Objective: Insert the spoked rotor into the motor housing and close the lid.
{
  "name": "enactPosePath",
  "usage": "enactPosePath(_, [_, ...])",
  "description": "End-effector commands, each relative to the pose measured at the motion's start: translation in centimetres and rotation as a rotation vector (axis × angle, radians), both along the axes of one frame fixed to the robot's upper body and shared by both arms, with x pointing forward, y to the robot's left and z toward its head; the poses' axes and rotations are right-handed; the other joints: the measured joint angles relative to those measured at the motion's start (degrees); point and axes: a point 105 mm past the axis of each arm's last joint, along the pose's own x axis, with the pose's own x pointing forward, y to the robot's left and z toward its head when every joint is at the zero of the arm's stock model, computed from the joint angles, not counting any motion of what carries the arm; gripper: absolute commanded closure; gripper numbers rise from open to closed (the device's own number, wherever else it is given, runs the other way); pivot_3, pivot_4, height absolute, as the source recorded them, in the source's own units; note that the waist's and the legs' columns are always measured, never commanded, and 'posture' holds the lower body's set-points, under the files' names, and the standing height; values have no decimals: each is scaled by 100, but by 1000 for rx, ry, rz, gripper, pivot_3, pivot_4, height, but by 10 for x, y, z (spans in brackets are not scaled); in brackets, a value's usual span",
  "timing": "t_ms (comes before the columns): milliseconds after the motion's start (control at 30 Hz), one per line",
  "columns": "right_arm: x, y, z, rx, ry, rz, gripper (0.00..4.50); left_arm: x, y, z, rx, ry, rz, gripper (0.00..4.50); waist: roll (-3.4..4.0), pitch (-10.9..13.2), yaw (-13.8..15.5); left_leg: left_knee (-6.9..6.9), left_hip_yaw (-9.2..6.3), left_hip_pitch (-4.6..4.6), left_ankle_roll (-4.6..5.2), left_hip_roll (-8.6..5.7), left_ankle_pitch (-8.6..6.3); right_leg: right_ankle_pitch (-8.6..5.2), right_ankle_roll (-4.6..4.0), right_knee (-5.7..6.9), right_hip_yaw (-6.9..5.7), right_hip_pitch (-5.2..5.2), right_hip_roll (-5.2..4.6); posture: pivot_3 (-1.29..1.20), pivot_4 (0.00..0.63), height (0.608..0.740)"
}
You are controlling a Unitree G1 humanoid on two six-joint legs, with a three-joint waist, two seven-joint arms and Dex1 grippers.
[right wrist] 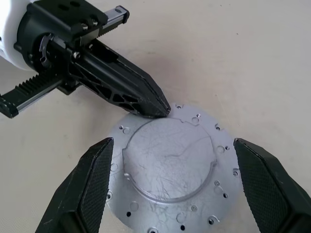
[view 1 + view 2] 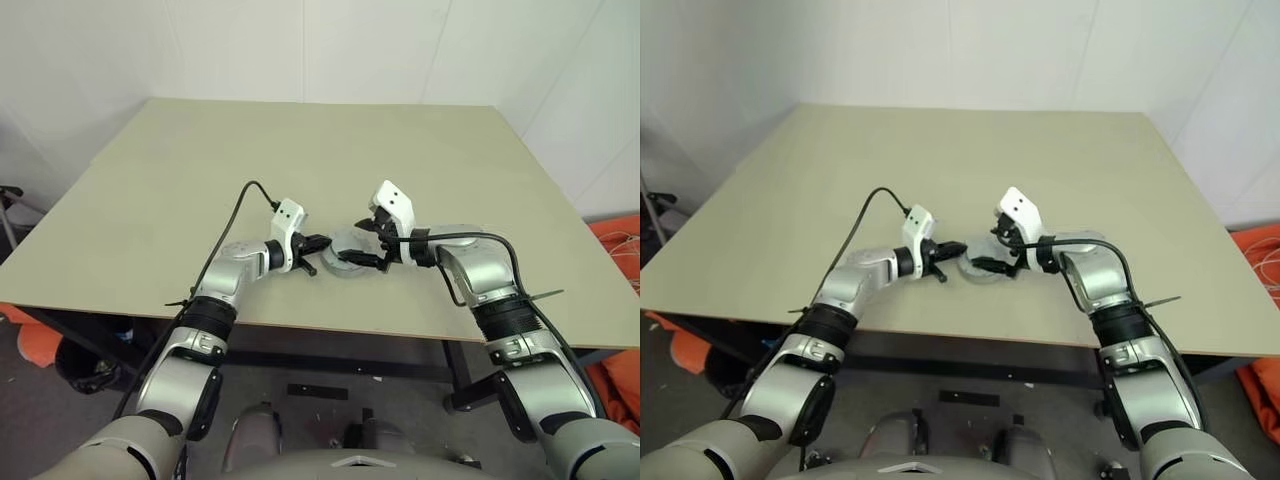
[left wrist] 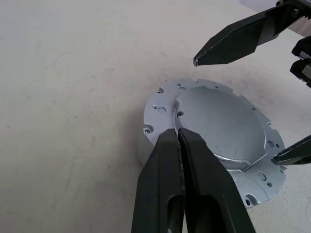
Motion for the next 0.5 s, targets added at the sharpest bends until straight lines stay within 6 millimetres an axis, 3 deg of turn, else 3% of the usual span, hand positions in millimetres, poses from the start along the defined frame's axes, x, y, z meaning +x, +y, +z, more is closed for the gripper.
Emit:
enactPosePath(33, [-1, -1, 29, 138, -2, -41, 21, -7, -8, -6, 6, 18, -42, 4434, 0, 0, 24, -1, 0, -1, 0, 0, 0, 0, 0, 0, 0, 0, 0, 0, 0, 740])
enactPosePath(267, [0, -24, 39, 200, 92, -211, 21, -8, -7, -6, 6, 18, -41, 4434, 0, 0, 45, -4, 0, 2, -1, -1, 1, 0, 1, 0, 0, 1, -1, 0, 0, 740])
enactPosePath(500, [-7, -43, 40, 241, 334, -358, 21, -7, -8, -6, 3, 18, -43, 4434, 1, 0, 62, -10, 0, 9, -24, -2, 14, -1, 2, -1, 1, 3, -1, 0, 0, 740])
